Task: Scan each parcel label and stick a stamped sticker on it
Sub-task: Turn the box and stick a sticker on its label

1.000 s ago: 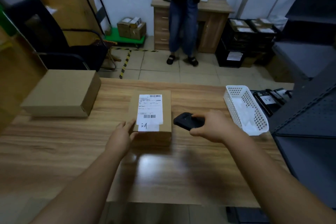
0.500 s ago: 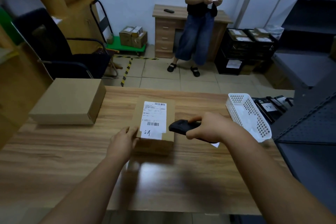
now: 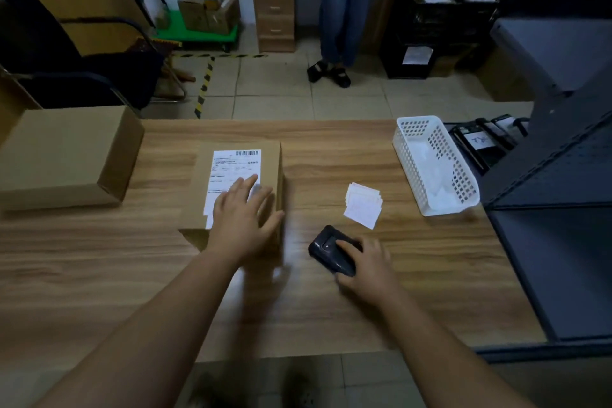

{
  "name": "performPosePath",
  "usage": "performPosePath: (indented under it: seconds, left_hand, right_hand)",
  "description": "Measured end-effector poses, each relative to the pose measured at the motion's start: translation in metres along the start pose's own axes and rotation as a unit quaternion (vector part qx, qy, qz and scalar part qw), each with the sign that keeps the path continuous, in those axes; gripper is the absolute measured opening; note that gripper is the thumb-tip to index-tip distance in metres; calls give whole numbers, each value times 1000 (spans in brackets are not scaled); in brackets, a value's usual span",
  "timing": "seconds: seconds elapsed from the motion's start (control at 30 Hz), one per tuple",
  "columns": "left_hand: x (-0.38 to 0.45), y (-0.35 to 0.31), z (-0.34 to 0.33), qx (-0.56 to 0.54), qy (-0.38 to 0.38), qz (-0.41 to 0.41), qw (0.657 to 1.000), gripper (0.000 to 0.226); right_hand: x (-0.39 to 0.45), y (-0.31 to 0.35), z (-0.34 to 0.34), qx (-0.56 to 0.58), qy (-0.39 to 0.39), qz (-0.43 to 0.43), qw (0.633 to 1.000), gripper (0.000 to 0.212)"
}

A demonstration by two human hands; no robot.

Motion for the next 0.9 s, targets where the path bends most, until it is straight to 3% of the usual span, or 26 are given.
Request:
performPosePath:
  seconds: [0.13,0.23,0.3,0.47,0.67,0.8,0.9]
  left_hand:
    - [14,-4,-13,37,29,26,999,65]
    - [15,-4,-21,50,23,34,998,64]
    - [15,-5,-21,52,21,37,998,70]
    - [12,-4,-21,61,22,33,997,84]
    - [12,-6,-20,65,24,34,997,85]
    - [14,-6,-17,50,47,37,997,72]
    - [18,-5,-10,35,83,29,995,65]
  right_hand:
    - [8,-12,-2,-9,-9,19,1000,69]
    - [38,-24,24,114,-135,-28,984,52]
    - [64,-32,43,156,-174,-78,969,50]
    - [103,-38,56,55,-79,-179,979,66]
    - [112,-41,60,243,-83,-209,943,34]
    - [101,-36,82,295,4,-212,932,37]
    - [98,-28,98,308,-15,-208,928,45]
Point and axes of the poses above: each hand's wrist, its own x-axis towards the middle knuckle, its own z-axis out of the back of the hand, y = z × x, the point moved 2 cm from there along x, towards the middle knuckle, and after that the axes turned 15 degrees about x, right-handed, at the moved point
